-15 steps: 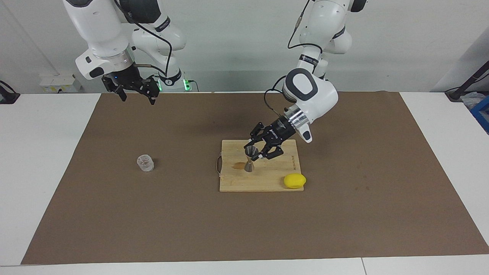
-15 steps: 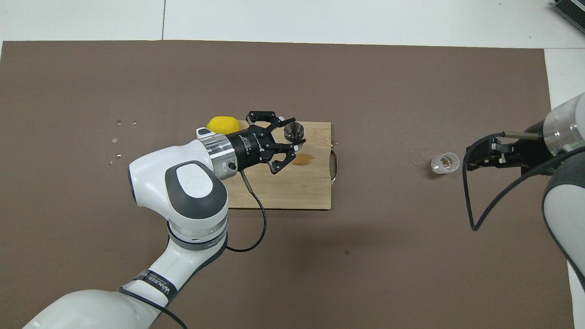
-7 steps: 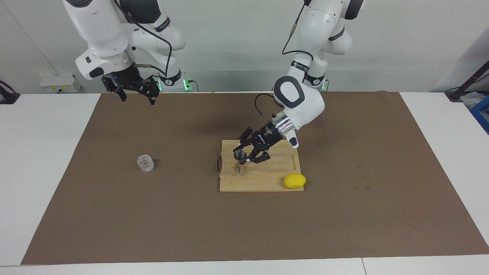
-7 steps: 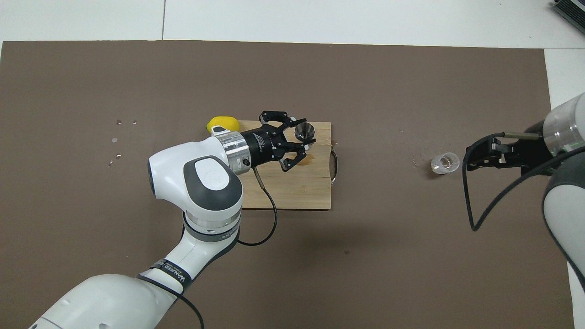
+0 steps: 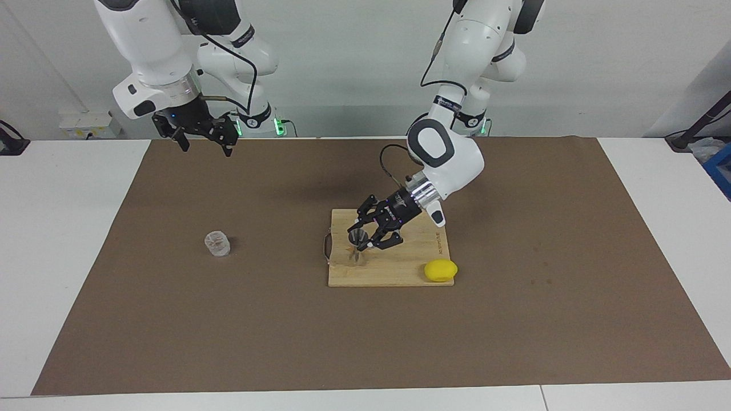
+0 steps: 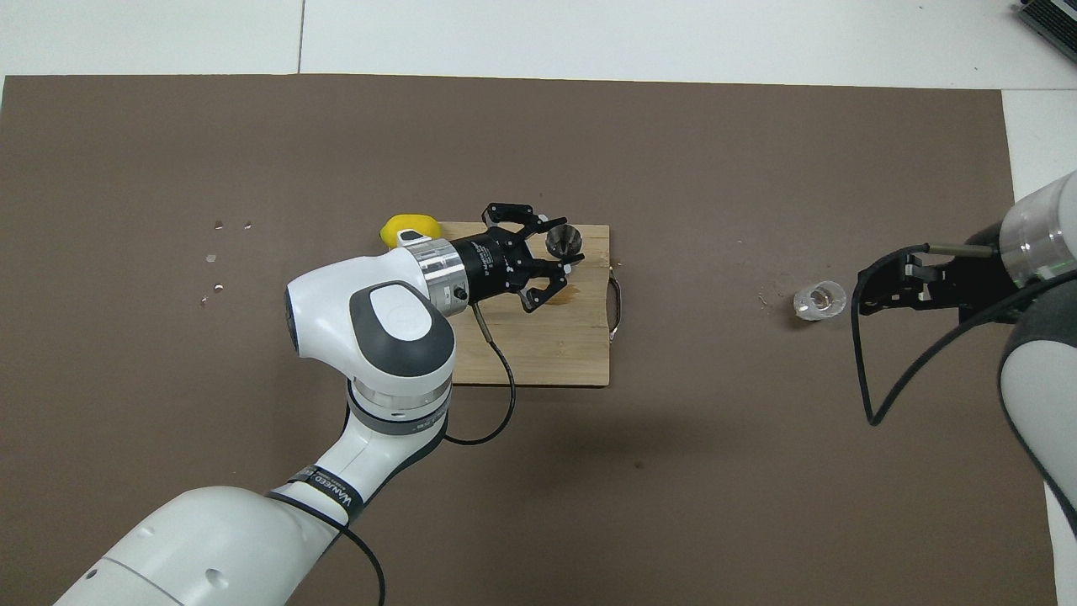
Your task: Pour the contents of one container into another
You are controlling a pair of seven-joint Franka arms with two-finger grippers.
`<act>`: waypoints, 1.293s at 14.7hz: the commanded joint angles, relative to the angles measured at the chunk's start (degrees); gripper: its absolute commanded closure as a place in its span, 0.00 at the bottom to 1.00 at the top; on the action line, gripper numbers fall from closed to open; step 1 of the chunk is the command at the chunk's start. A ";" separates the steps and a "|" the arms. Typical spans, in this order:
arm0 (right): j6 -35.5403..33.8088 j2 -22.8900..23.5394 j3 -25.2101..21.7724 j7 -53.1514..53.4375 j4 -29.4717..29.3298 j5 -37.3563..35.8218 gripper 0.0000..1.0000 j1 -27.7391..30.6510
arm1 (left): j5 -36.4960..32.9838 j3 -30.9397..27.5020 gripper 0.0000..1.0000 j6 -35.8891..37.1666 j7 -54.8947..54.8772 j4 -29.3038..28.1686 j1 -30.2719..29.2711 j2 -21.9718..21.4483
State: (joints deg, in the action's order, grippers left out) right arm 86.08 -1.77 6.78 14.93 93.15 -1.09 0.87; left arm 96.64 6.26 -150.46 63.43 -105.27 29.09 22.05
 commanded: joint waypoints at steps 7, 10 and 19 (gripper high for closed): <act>3.56 -1.31 -0.10 -1.05 2.03 1.27 0.05 1.59 | 1.18 -0.55 1.00 -2.20 -0.24 2.34 1.93 2.56; 4.70 -0.35 -0.19 4.38 1.85 1.18 0.04 1.76 | 1.09 -0.46 0.64 -2.21 -0.15 1.82 1.76 2.56; 11.46 6.33 -0.10 29.42 1.33 3.46 0.00 5.62 | -2.42 -0.29 0.00 -0.19 0.55 0.06 2.90 -2.00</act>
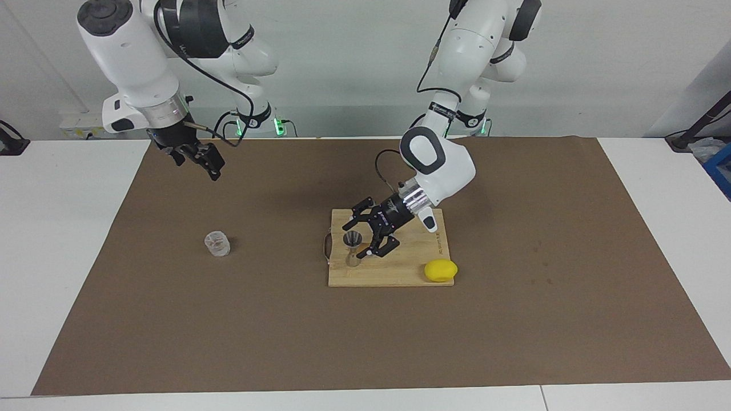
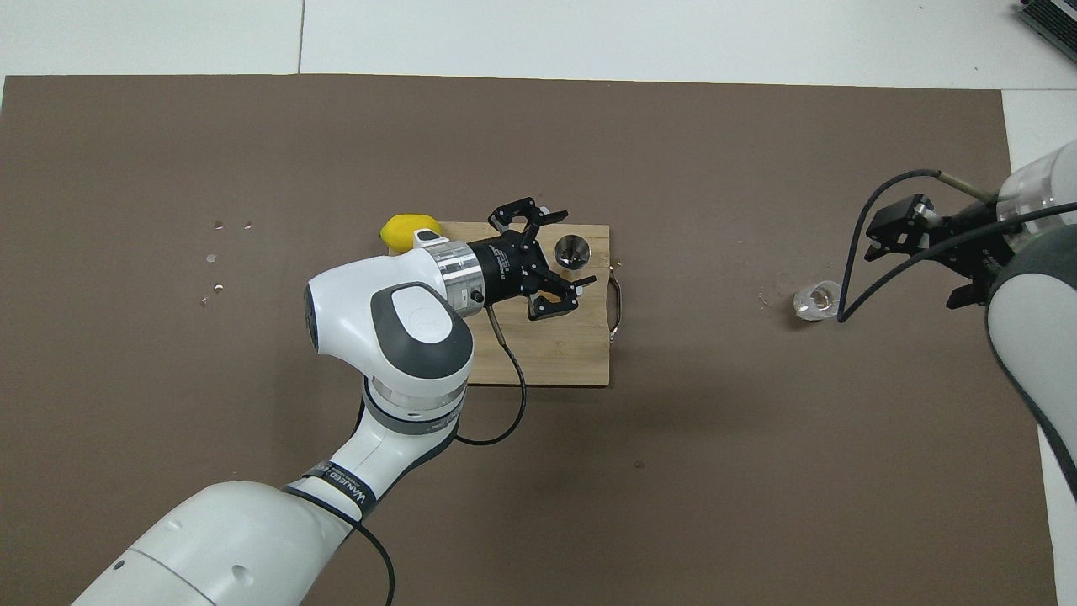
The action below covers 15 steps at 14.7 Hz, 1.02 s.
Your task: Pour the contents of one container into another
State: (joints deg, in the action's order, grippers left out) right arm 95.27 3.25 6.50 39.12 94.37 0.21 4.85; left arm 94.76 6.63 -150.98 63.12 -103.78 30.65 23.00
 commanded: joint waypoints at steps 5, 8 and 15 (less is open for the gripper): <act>8.16 8.69 0.09 18.42 0.29 7.69 0.00 5.16 | -9.90 -1.35 0.00 4.20 0.60 -1.42 -0.93 -6.73; 10.20 11.51 0.09 22.83 0.64 12.25 0.00 6.75 | -24.66 -1.44 0.00 5.60 0.69 -2.12 -4.45 -8.93; 16.18 14.50 0.09 26.80 6.61 24.65 0.00 12.11 | -59.27 -1.44 0.00 7.98 0.69 -1.78 -17.89 -12.54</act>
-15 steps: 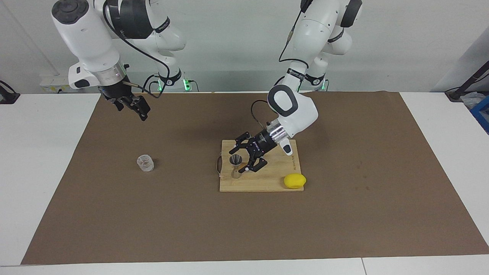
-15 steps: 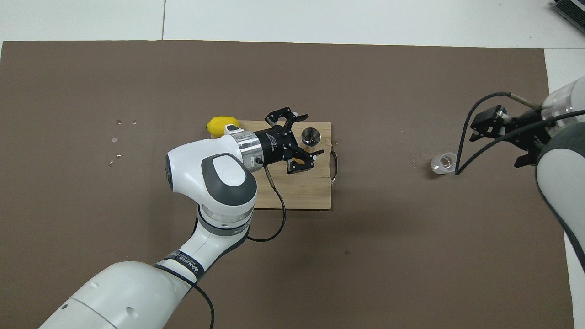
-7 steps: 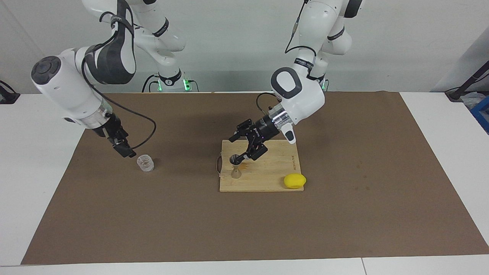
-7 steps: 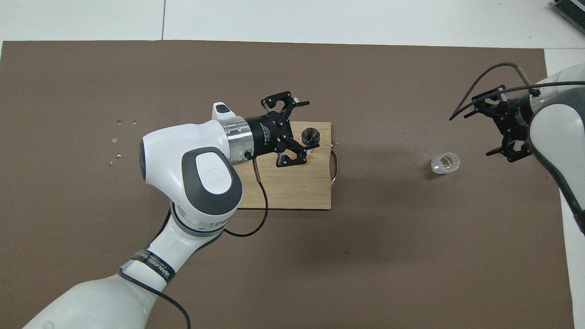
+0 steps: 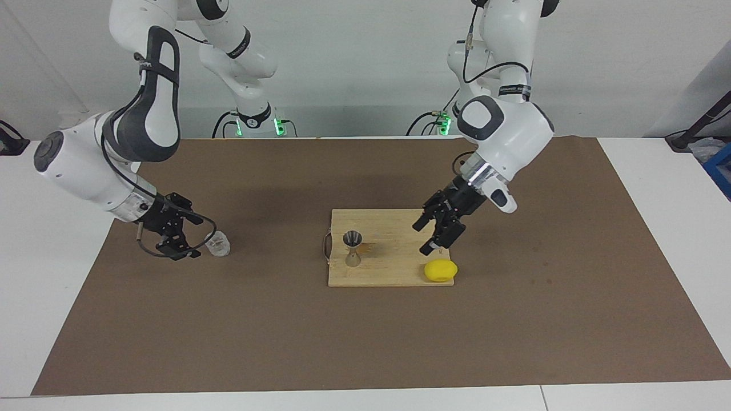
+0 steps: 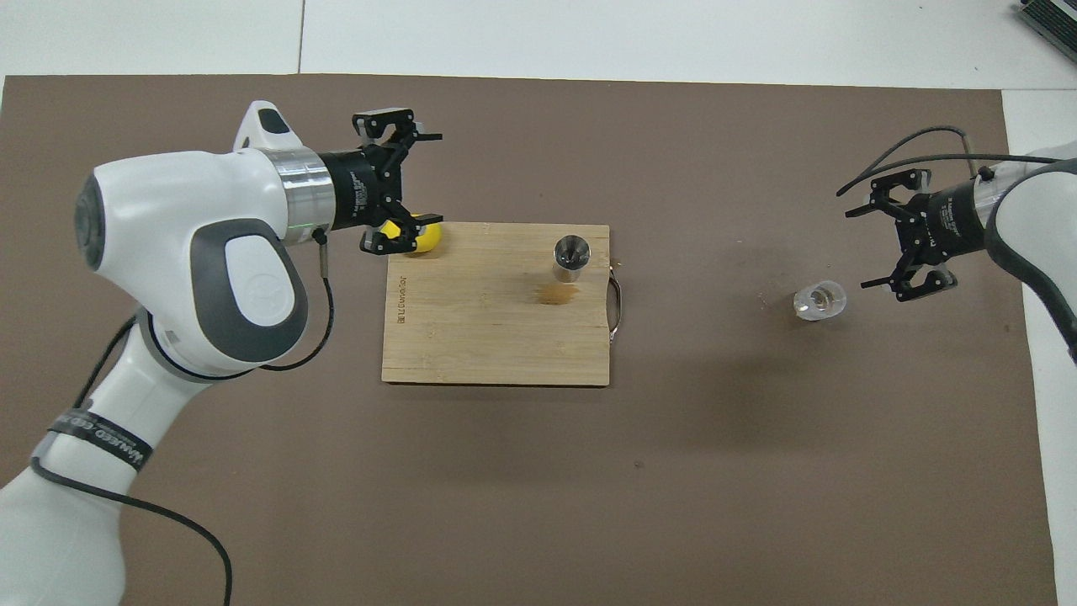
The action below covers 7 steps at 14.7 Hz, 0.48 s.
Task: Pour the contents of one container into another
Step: 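Retract the left gripper while the right gripper reaches the glass cup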
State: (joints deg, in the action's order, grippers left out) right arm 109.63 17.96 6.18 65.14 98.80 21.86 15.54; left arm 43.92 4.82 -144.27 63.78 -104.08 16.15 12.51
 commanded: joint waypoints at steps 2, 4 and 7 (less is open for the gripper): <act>1.90 1.80 0.50 0.34 2.80 5.72 0.00 3.35 | -22.94 0.45 0.00 3.98 0.03 -0.60 -6.30 -3.10; 1.64 4.17 0.50 -2.63 2.72 7.31 0.00 5.02 | -27.13 0.19 0.00 8.03 -0.85 -0.24 -9.54 -4.77; 1.29 7.17 0.50 -9.23 2.63 9.86 0.00 7.31 | -27.75 -0.94 0.00 11.02 -9.16 -0.25 -12.19 -6.53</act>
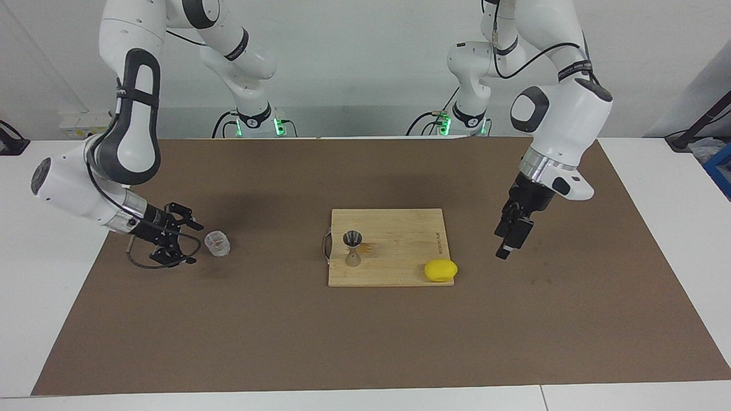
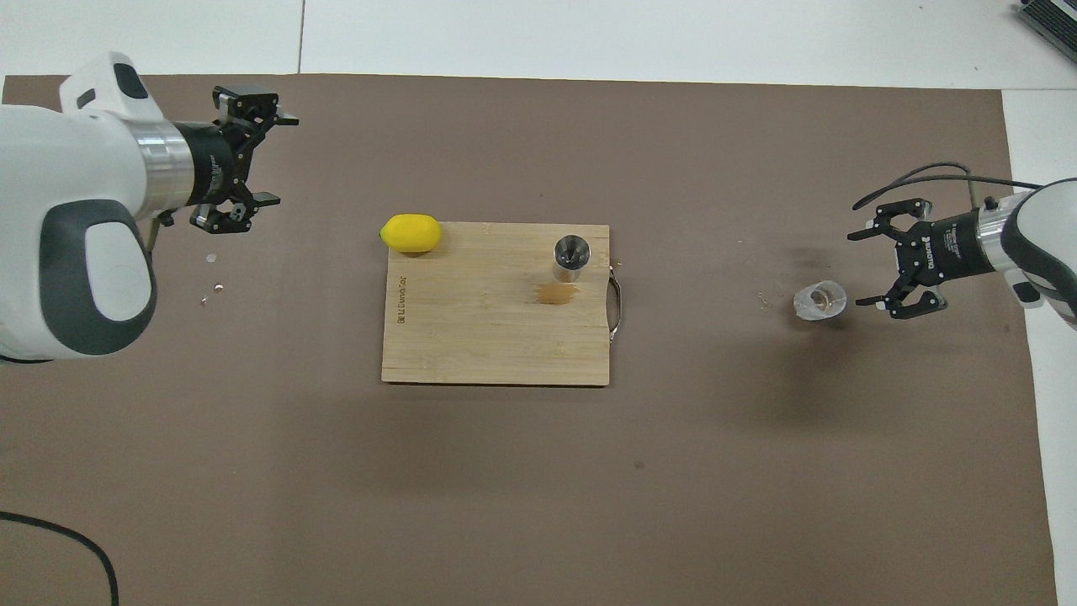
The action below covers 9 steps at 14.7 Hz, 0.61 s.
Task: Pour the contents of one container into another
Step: 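Retract the left gripper while the right gripper reaches the glass cup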
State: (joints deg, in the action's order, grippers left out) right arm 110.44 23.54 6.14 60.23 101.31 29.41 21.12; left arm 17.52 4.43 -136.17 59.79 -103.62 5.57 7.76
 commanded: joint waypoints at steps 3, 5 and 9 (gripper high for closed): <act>0.48 2.65 0.54 -7.56 0.38 3.71 0.00 1.82 | -1.53 -1.53 0.00 8.53 -19.84 -0.62 -4.33 -2.75; 0.65 3.27 0.54 -8.90 0.99 5.47 0.00 1.82 | -7.55 -1.53 0.00 13.11 -30.39 -0.71 -4.52 -3.45; 1.18 2.66 0.54 -9.16 3.71 8.11 0.00 1.47 | -15.13 -1.27 0.00 22.24 -43.07 -1.33 -3.11 -4.77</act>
State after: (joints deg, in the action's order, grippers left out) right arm 110.44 26.95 6.33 53.09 102.78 35.32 22.38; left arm 5.85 3.32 -118.33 22.05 -103.69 1.43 5.09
